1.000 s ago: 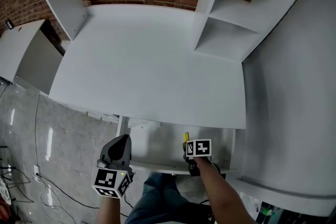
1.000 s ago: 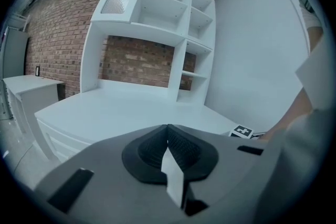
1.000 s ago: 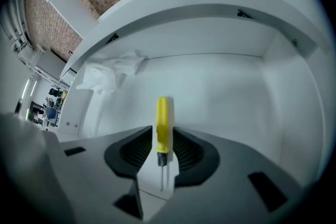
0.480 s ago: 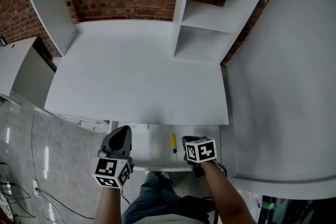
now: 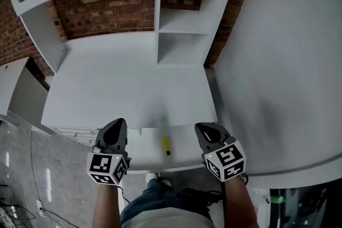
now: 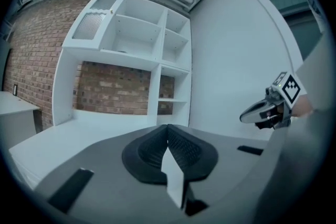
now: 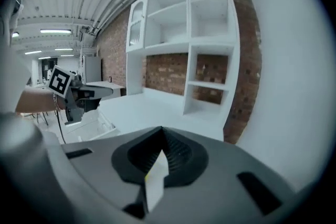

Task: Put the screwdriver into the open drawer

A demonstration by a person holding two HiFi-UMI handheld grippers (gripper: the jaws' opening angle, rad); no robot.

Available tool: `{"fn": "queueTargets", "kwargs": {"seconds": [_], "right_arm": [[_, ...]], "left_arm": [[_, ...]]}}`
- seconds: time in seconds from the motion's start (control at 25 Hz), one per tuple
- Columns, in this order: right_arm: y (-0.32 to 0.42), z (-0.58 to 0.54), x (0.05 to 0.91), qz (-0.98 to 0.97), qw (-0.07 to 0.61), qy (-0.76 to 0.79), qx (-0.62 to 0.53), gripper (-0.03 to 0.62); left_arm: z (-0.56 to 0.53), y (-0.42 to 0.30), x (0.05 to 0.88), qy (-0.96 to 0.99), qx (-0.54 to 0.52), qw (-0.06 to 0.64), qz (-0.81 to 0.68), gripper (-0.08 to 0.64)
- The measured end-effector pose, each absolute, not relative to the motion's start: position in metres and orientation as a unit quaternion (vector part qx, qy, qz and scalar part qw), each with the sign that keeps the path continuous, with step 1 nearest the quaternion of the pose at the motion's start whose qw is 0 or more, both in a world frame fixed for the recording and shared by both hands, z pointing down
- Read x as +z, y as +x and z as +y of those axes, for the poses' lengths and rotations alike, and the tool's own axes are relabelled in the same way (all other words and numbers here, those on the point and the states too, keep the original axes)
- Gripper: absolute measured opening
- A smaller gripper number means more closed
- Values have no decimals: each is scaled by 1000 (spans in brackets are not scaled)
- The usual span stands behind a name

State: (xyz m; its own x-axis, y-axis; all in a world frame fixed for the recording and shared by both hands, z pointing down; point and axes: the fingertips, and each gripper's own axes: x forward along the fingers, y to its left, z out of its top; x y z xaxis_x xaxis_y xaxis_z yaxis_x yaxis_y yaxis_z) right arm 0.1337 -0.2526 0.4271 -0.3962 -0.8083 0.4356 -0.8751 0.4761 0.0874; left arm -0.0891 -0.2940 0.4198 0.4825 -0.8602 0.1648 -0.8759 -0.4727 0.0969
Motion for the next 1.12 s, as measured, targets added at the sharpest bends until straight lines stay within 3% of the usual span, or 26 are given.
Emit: {"fn": "queueTargets", "kwargs": {"seconds": [0.32,0.8,1.12], "right_arm": [[140,-228,326,-805,98,583,-56,11],[128,-218,278,-800,39,585,-123,11],[131,-224,268,-796,38,590,-130,11]], "left_arm": [[-292,-80,373,866,14,18,-499,12],[-283,-80,326,866,-18,-41,-498,12],[-282,-80,293,859,-37,-69,-505,12]]}}
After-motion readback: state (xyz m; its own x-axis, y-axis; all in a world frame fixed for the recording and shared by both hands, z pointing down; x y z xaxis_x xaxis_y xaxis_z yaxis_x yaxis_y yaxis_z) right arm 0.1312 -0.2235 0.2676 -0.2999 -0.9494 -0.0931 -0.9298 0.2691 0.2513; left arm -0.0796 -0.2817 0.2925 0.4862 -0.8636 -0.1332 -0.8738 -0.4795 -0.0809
